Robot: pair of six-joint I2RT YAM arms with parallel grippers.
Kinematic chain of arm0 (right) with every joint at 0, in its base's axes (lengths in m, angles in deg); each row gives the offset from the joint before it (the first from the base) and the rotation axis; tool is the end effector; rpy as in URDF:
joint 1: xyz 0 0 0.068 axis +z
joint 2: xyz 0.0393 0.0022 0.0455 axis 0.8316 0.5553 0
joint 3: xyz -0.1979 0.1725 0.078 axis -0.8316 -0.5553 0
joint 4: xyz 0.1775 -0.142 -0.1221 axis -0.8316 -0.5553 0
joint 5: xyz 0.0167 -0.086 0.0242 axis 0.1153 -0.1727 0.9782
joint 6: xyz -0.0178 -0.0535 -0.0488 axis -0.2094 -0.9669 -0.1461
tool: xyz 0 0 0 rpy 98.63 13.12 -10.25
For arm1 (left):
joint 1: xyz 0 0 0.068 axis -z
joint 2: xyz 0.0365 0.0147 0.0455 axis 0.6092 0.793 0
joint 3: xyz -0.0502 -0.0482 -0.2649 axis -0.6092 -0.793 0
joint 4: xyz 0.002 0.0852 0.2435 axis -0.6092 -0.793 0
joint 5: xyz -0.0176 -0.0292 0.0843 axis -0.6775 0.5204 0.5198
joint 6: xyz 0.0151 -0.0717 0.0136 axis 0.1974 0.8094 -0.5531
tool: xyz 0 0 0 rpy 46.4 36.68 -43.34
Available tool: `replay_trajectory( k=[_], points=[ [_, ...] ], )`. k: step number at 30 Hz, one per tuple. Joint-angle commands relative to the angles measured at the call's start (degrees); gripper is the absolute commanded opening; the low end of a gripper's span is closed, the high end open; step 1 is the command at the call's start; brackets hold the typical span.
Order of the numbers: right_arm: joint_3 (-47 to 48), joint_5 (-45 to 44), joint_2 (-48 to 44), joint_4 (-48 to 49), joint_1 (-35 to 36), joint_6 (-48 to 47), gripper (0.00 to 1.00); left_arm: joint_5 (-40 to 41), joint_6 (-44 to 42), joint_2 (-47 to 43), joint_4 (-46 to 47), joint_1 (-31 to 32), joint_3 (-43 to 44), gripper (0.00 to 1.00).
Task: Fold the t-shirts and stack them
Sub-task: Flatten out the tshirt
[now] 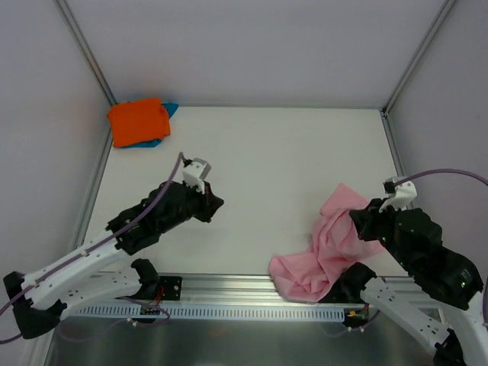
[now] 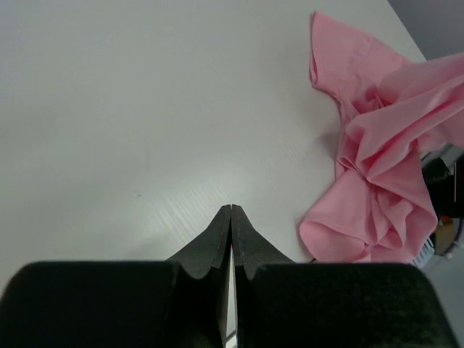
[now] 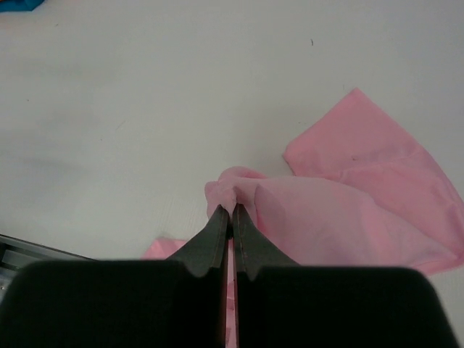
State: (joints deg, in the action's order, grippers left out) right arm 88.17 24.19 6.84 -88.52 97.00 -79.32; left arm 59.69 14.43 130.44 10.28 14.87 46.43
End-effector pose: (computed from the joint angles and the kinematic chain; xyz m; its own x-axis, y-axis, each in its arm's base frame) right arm 0.0572 0.0195 0.3733 -0.2842 -0.1161 -0.9517 -0.3227 0.9463 -0.0191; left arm 0.1265 -0.1463 0.3336 -0.3970 -0.0794 -0.9144 0.5714 0.7582 -0.3139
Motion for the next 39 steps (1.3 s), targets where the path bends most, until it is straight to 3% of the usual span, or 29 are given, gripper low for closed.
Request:
replay_trajectory(
  k=[1, 7, 13, 17, 23, 30, 36, 39],
  points=[
    [-3.38, 1.00, 0.29, 5.46, -0.04, 2.08, 0.00, -10.74, 7.11, 7.64, 13.38, 0.85, -2.38, 0.00],
    [-7.36, -0.85, 6.23, 9.58, -0.04, -0.01, 0.01, -14.17, 9.57, 16.10, 20.41, 1.47, -3.96, 0.00],
    [4.94, -4.62, 19.69, 17.15, -1.00, -9.85, 0.00, -13.56, 9.57, 16.28, 20.35, 1.47, -5.63, 0.00],
    [8.64, -3.06, 32.35, 23.81, -8.61, -16.62, 0.00, -13.47, 10.63, 14.96, 21.58, 1.56, -7.39, 0.00],
    [9.87, 5.83, 46.94, 34.99, -21.72, -15.32, 0.00, -12.59, 11.42, 13.38, 21.58, 2.09, -9.94, 0.00],
    [15.06, 9.08, 59.35, 40.00, -28.51, -14.79, 0.00, -10.39, 11.59, 14.25, 22.01, 2.09, -11.87, 0.00],
    [8.83, 9.96, 59.97, 43.78, -29.66, -12.94, 0.01, -15.21, 15.37, 28.03, 35.97, 2.18, -11.00, 0.00],
    [3.75, 9.87, 57.87, 45.45, -29.74, -12.33, 0.00, -19.62, 15.90, 38.67, 45.28, 3.05, -7.57, 0.13]
  ],
)
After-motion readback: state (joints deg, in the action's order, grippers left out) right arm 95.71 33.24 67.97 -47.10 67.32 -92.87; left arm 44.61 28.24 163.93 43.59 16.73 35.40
